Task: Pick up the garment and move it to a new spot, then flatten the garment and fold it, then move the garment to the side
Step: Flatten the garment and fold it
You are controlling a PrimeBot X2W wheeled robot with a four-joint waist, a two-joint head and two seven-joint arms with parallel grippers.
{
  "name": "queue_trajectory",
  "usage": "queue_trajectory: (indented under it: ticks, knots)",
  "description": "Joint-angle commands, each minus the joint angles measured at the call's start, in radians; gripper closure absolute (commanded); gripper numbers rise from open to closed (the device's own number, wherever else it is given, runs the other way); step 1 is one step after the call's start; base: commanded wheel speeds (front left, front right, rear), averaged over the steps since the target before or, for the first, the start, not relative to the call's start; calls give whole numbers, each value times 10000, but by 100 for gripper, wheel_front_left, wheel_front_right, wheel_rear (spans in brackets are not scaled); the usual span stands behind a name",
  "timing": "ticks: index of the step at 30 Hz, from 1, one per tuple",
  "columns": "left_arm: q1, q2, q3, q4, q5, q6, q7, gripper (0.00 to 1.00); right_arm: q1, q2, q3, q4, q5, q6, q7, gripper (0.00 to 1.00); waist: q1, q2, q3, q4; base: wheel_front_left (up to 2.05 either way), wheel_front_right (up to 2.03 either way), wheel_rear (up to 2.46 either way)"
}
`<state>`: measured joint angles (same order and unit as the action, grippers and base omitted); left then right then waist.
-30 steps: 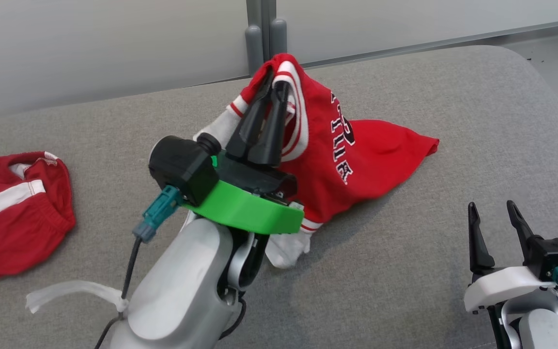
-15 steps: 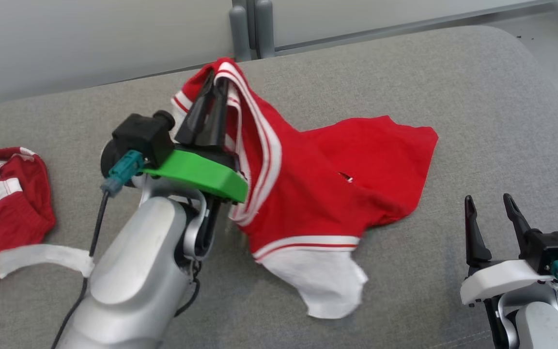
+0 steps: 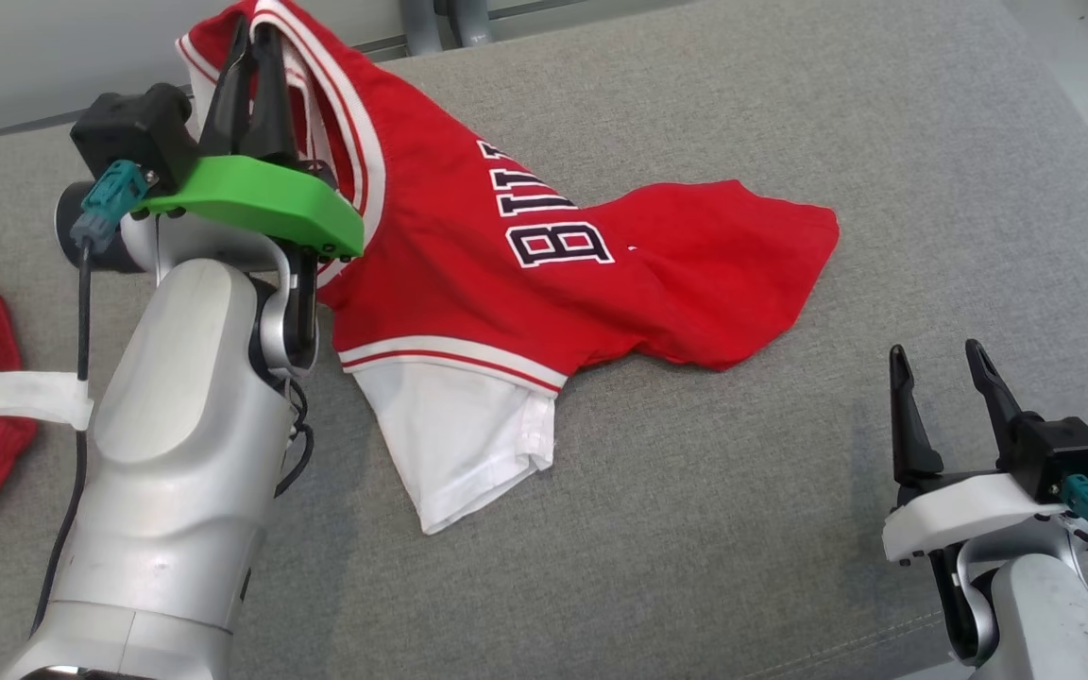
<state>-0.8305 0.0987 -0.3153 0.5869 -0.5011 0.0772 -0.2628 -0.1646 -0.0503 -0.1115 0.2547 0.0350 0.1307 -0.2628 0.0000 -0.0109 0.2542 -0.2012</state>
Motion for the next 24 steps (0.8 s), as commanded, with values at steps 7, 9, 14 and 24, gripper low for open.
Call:
queue_trajectory:
  ticks: [7, 9, 14, 24]
  knots:
    - [35, -251, 552, 1644, 180, -307, -26, 0, -238, -5, 253, 128, 113, 1, -31, 0, 0, 109, 165, -71, 0, 0, 0]
    - [109, -323, 579, 2100, 123, -432, -25, 0, -196, 0, 257, 157, 113, 1, -31, 0, 0, 109, 163, -11, 0, 0, 0]
    - [292, -429, 484, 2832, -24, -797, -27, 0, -162, -6, 198, 201, 124, 1, -31, 0, 0, 109, 64, 225, 0, 0, 0]
    - [1817, -476, -47, 2002, -853, -1496, -17, 0, 68, -8, 146, 145, 133, 1, -31, 0, 0, 109, -399, 912, 0, 0, 0]
